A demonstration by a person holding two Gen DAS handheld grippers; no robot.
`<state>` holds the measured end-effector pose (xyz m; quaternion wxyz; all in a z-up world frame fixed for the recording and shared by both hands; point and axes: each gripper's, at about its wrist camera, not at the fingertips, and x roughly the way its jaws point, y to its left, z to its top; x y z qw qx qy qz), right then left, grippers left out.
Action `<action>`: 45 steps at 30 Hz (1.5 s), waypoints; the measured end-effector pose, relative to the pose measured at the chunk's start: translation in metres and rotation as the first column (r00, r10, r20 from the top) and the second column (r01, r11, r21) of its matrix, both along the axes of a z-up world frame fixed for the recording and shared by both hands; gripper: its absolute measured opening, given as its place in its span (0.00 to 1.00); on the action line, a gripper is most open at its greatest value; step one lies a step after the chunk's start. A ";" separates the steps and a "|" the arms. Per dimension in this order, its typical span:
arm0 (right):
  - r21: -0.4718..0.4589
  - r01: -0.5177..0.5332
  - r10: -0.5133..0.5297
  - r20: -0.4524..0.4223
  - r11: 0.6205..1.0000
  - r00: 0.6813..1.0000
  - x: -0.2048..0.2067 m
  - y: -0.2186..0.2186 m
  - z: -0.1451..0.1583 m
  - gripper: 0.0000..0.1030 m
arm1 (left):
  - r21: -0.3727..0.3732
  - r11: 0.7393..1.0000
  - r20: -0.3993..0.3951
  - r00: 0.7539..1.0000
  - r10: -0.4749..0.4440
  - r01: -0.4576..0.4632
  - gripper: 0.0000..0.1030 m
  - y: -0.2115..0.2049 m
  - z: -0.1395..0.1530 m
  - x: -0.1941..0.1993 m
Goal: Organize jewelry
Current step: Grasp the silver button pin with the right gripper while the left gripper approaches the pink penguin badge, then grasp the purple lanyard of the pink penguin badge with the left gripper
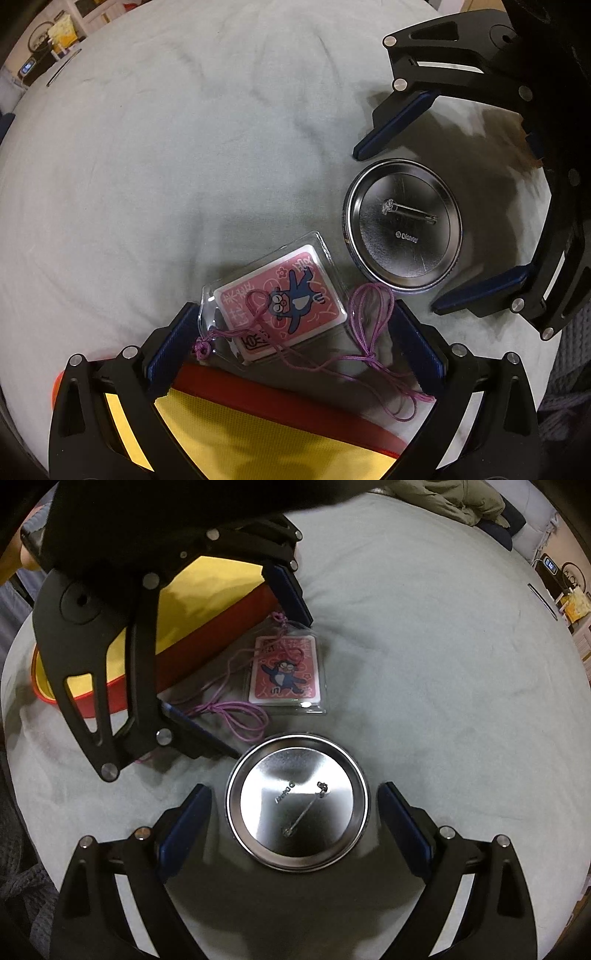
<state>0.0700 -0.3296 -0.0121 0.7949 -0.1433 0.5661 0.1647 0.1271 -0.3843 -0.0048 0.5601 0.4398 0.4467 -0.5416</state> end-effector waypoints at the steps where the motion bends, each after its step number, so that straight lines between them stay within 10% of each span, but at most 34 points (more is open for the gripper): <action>1: 0.002 0.000 0.000 -0.002 1.000 1.000 0.001 -0.007 0.002 0.85 | -0.001 1.000 -0.001 1.000 0.002 -0.002 0.95 0.000 0.001 -0.001; 9: 0.023 0.012 -0.012 -0.007 1.000 1.000 0.008 -0.039 0.013 0.68 | -0.029 1.000 -0.005 1.000 -0.001 0.001 0.77 0.010 0.011 -0.006; 27: 0.030 0.043 -0.043 0.012 0.999 0.999 0.000 -0.040 0.015 0.68 | -0.051 0.999 0.007 1.000 0.017 -0.016 0.19 0.031 0.027 -0.022; 45: 0.060 0.107 -0.112 0.069 0.992 0.991 -0.004 -0.047 0.026 0.68 | -0.131 0.977 0.038 0.983 0.177 -0.171 0.05 0.079 0.049 -0.013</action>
